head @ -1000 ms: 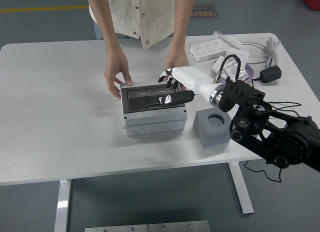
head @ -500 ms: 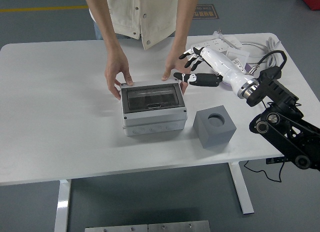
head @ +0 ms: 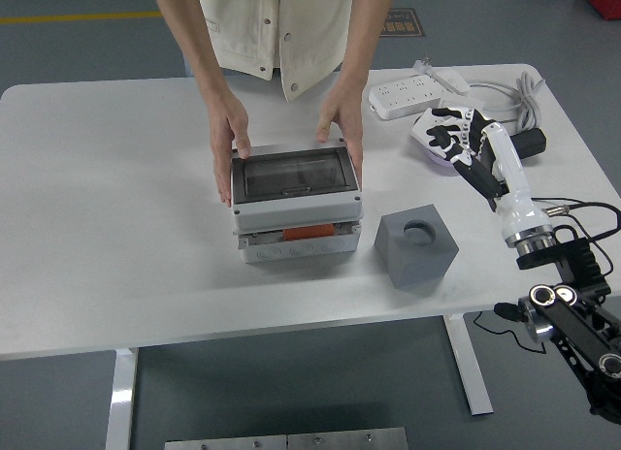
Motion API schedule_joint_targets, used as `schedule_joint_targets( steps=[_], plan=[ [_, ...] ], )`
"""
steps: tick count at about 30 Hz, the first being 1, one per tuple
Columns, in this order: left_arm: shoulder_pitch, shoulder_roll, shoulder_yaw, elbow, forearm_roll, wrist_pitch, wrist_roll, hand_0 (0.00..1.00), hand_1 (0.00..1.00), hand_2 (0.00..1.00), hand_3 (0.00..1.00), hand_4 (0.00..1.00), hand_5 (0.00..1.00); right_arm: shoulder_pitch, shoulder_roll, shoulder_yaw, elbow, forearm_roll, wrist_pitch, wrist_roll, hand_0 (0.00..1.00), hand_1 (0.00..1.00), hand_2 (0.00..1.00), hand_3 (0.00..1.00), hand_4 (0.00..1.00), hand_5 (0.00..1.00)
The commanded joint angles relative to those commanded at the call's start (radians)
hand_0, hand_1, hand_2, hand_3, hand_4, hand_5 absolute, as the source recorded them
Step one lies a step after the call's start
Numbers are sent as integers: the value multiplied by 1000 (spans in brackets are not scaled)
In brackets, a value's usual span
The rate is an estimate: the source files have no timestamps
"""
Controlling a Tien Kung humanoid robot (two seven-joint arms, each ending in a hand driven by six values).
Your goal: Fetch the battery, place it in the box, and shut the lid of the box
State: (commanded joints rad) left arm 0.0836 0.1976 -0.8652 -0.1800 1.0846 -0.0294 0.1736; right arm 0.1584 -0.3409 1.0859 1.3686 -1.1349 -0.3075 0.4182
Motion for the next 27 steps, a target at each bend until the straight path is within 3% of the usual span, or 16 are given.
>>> schedule_joint_targets(
  steps=[8,27],
  plan=[
    [-2,2,3,0,-11,2,-2,637,746,612,553,707,219,-23,22,-52,-18,174,15,24,635,521,583,670,932,768],
    [-6,32,12,0,-12,0,-3,639,746,612,554,708,222,-31,22,-63,-27,194,19,18,671,549,606,669,936,779]
  ],
)
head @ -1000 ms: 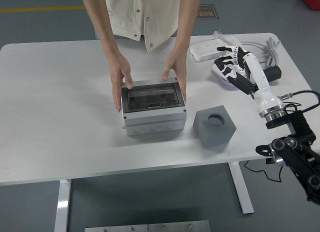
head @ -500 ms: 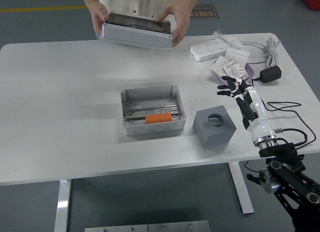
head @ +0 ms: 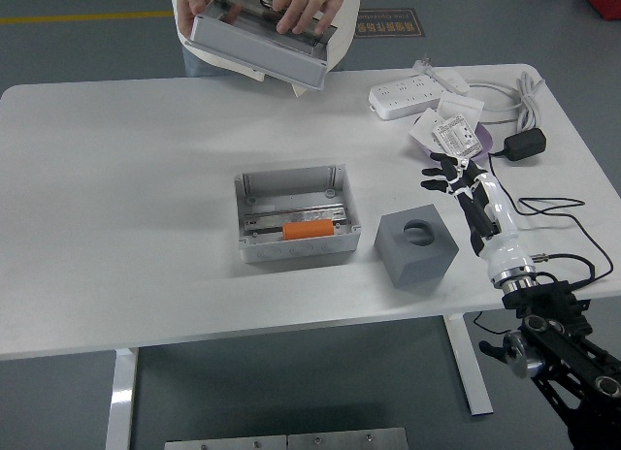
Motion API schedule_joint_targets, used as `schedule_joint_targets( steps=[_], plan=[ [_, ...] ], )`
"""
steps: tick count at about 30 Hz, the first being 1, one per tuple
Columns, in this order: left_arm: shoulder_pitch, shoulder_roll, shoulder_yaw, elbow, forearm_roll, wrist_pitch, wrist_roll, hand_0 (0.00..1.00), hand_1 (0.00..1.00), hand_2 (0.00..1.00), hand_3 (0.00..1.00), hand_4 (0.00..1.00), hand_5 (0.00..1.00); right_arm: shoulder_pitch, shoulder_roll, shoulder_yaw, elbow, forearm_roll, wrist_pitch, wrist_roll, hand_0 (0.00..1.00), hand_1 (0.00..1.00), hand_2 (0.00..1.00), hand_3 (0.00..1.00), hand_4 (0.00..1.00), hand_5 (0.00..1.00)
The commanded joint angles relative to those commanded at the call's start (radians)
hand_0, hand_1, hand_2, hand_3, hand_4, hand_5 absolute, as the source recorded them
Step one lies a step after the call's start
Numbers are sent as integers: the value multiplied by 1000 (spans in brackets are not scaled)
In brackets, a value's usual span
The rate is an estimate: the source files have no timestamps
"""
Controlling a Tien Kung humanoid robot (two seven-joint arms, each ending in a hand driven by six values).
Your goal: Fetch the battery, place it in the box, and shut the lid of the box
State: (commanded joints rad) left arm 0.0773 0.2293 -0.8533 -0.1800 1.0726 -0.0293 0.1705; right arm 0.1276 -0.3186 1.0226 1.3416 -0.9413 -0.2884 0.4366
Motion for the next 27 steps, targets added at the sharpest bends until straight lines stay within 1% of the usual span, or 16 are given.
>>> schedule_joint_targets(
  steps=[1,12,13,16,24,25,27],
  plan=[
    [0,3,1,0,0,0,0,641,746,611,553,708,222,0,0,-2,0,-1,0,-1,669,548,605,663,921,764],
    [2,24,24,0,-21,-1,1,643,746,613,554,708,223,4,7,-11,3,-18,2,-6,668,544,604,660,913,760],
    [2,27,29,0,-26,-1,0,643,746,612,554,707,223,5,8,-11,3,-23,3,-8,669,558,606,657,911,765],
    [1,33,40,0,-38,0,-2,643,746,612,554,707,223,8,9,-12,3,-31,3,-11,669,558,606,657,911,765],
    [2,33,42,0,-46,1,-1,643,746,612,554,706,224,7,12,-7,0,-41,15,-20,679,565,613,656,909,766],
    [3,32,41,0,-45,1,-1,644,746,613,554,706,225,7,12,-6,-1,-42,16,-21,650,593,651,665,907,765],
    [5,31,34,0,-41,1,0,644,746,613,554,706,225,7,14,-4,-1,-45,20,-25,650,593,651,665,907,765]
  ],
)
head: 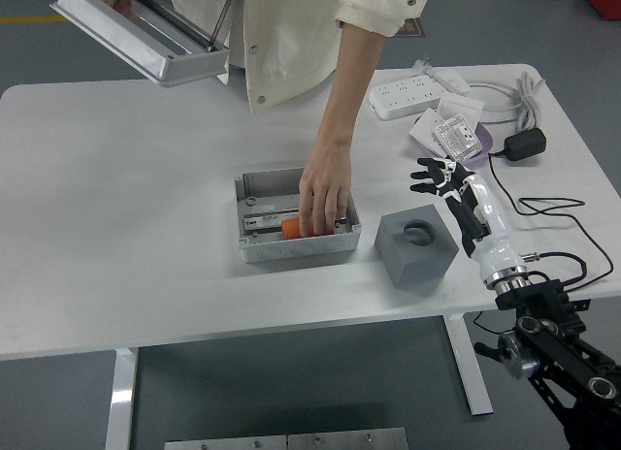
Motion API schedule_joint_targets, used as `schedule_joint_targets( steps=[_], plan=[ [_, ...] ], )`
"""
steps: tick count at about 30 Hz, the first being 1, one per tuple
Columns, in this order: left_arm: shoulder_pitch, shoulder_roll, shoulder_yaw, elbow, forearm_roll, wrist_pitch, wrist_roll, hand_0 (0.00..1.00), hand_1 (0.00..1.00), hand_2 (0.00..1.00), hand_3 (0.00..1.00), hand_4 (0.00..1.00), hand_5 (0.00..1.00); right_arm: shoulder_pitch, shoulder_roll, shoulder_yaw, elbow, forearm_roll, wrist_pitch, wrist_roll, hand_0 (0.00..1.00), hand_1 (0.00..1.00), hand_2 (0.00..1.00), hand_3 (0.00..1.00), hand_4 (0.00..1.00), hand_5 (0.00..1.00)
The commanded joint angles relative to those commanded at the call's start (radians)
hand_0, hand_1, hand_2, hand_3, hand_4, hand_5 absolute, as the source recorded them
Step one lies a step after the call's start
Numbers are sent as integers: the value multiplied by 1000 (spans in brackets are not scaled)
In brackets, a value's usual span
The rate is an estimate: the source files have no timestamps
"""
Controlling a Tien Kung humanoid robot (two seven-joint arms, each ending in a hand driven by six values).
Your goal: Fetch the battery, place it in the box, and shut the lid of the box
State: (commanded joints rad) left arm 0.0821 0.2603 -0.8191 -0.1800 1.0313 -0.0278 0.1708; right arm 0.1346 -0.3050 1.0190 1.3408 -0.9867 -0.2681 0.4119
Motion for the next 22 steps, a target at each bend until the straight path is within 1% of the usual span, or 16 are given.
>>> schedule_joint_targets(
  steps=[3,4,9,10,15,16,22],
  plan=[
    [4,-2,-10,0,6,0,3,644,746,613,554,706,225,0,2,4,1,-7,5,-5,650,593,651,665,907,765],
    [5,-3,-13,0,7,0,3,644,747,612,555,705,225,0,3,5,1,-9,5,-6,699,650,707,692,905,761],
    [8,-8,-12,0,2,0,4,644,747,612,555,705,225,2,3,12,4,-16,7,-10,699,650,707,692,905,761],
    [9,-9,-11,0,1,0,4,644,747,613,555,706,227,3,2,14,4,-16,7,-11,765,696,745,731,903,755],
    [13,-16,1,0,-18,2,1,644,747,613,555,706,227,4,0,19,5,-18,6,-12,765,696,745,731,903,755],
    [14,-17,3,0,-21,3,0,644,747,614,555,706,228,3,0,20,5,-19,6,-13,790,719,749,732,903,752],
    [19,-28,26,0,-52,5,-3,644,747,614,555,706,228,2,-1,25,5,-23,3,-15,790,719,749,732,903,752]
  ],
)
